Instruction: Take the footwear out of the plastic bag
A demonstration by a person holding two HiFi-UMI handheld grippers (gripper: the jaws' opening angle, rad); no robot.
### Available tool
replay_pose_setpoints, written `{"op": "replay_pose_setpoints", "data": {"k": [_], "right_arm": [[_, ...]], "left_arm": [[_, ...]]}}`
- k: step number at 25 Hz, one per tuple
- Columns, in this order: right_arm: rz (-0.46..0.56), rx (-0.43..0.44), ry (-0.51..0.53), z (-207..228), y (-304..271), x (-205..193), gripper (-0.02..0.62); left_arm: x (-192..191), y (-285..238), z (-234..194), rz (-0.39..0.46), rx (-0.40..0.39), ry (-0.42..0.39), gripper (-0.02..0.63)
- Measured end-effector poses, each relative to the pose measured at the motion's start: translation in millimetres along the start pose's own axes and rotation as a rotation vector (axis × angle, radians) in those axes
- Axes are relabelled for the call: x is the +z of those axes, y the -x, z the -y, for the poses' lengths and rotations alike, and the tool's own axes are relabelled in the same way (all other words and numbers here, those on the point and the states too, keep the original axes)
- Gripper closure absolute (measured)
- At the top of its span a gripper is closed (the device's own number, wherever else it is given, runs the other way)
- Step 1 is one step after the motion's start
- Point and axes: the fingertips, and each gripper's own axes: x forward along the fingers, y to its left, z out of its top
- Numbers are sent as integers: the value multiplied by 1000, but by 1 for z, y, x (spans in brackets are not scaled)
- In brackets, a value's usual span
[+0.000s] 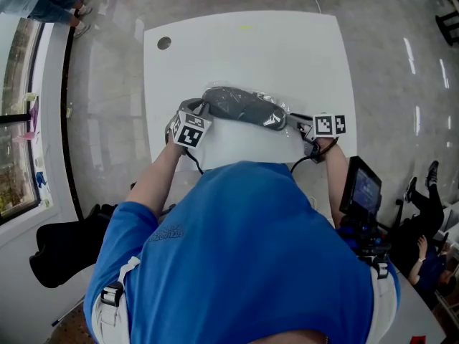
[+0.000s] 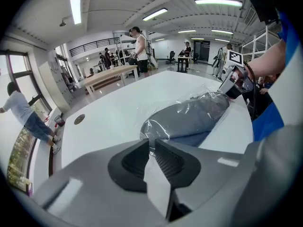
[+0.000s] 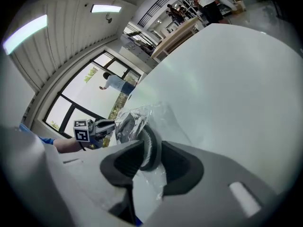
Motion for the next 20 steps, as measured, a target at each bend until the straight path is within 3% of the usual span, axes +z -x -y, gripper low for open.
{"op": "replay_pose_setpoints", "data": {"k": [7,15,20], "right_arm": [[-19,-33,-52,6,-4,-1,497],[-7,177,-63,-23,-5,-5,489],[-63,199,-35,-26,-7,-15,459]], "left_arm": [[-2,-1,0,-20,20,-18,569],[-7,2,3,-32,22,-29,581],[-11,1,7,-40,22,-33,592]]}}
